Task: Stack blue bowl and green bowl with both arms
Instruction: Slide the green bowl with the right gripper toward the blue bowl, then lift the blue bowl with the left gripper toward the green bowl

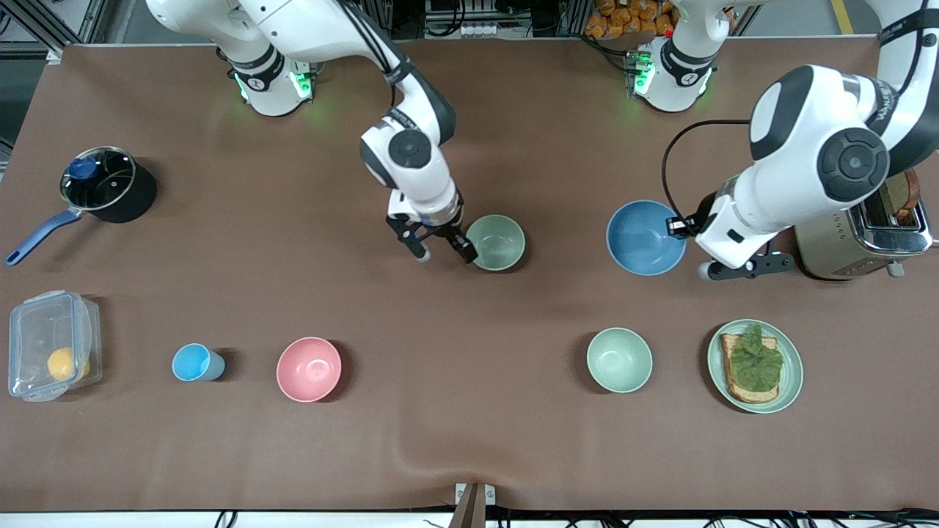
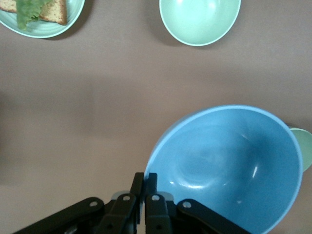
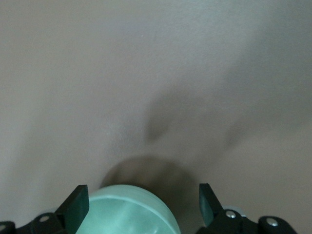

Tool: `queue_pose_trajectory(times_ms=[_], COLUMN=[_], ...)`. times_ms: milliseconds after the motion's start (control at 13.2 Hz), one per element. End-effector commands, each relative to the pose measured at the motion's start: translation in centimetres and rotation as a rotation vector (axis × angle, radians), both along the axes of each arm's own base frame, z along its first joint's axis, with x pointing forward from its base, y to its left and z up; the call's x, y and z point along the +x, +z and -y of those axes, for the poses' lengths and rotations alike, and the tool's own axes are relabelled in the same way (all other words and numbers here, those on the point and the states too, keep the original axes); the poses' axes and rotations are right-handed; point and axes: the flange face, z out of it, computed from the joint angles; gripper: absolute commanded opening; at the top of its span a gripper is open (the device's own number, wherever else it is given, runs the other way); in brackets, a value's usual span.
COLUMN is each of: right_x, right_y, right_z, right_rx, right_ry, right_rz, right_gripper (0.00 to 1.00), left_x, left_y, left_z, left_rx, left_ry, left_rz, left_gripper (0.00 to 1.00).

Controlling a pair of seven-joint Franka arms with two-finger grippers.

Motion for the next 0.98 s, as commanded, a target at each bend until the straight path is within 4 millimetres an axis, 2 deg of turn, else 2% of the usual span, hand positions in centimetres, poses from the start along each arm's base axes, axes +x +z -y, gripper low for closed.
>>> queue_pose_trajectory(times_ms=[0, 76, 227, 303, 378, 605, 908], right_x=[1.2, 1.5, 2.4, 3.1, 3.4, 3.8, 3.8], right_y=[0.6, 0.4, -1.0, -2.3, -3.2, -4.6, -5.3], right_z=[0.7, 0.9, 0.8, 1.2, 0.8, 1.0, 1.9], right_rx=[0.038, 0.059, 0.074, 0.082, 0.123, 0.225, 0.288], right_ry=[-0.086, -0.119, -0.135, -0.167, -0.212, -0.234, -0.192], right_rz=[-0.06, -0.08, -0.088, -0.111, -0.14, -0.172, -0.202], right_gripper=[1.0, 1.0, 1.0, 1.0, 1.0, 1.0, 1.0], left_x=[-0.6, -0.9, -0.7, -0.9, -1.1, -1.3, -2.4], left_y=[1.0, 0.9, 0.5, 0.5, 1.0, 0.3, -0.5], left_z=[2.3, 3.2, 3.5, 4.2, 5.3, 6.8, 11.6], left_rx=[-0.021, -0.018, -0.021, -0.026, -0.037, -0.053, -0.099], left_ry=[-0.005, -0.005, 0.005, -0.006, -0.017, -0.015, 0.053], left_rz=[0.009, 0.008, 0.011, 0.013, 0.02, 0.026, 0.025], left_gripper=[0.0, 0.0, 0.0, 0.0, 0.0, 0.0, 0.0])
